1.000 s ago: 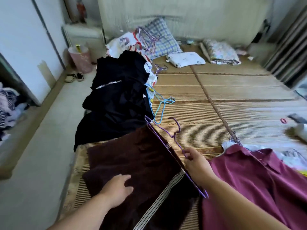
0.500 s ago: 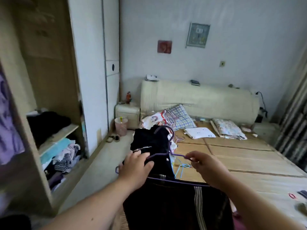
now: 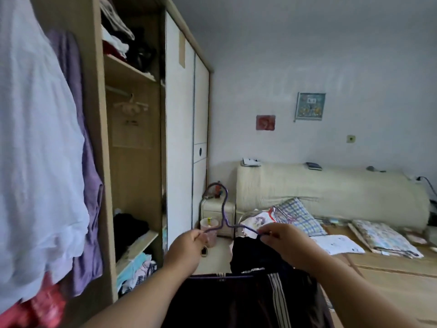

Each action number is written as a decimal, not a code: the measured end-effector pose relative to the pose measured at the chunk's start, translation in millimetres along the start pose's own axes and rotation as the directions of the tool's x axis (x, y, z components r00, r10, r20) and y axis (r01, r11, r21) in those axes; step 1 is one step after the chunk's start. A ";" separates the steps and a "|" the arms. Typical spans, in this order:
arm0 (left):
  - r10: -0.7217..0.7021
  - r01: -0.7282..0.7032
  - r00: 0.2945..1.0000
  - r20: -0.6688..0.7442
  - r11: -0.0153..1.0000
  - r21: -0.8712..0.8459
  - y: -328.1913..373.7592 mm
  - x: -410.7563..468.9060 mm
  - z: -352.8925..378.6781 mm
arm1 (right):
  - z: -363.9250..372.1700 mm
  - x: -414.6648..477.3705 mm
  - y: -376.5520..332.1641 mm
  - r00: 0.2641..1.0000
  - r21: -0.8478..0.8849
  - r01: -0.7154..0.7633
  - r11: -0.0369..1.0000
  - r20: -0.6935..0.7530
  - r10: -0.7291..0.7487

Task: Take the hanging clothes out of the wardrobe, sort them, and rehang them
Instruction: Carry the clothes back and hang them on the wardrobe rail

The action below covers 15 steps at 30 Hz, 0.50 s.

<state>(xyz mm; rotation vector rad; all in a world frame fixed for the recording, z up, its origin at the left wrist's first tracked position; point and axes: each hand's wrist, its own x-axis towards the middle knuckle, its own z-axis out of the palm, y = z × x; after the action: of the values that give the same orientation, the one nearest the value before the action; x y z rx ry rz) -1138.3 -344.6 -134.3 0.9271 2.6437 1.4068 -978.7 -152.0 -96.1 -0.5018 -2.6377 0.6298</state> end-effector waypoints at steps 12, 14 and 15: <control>0.081 -0.080 0.996 0.026 0.996 -0.028 -70.7 148.1 -121.7 | 76.0 152.4 -92.2 0.993 0.100 -0.031 0.994 -0.111 0.043; 0.138 -0.136 0.989 0.057 0.990 -0.045 -67.6 171.3 -124.3 | 83.2 174.4 -93.3 0.989 0.134 -0.052 0.990 -0.129 0.070; 0.171 -0.168 0.982 0.076 0.985 -0.047 -66.4 183.9 -123.5 | 87.5 186.9 -93.2 0.987 0.140 -0.062 0.988 -0.141 0.082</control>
<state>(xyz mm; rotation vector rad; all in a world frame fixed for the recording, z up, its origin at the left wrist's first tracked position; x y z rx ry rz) -1356.4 -373.6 -63.1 1.2026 2.5219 1.4165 -1201.8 -182.1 -70.9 -0.5816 -2.4293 0.7583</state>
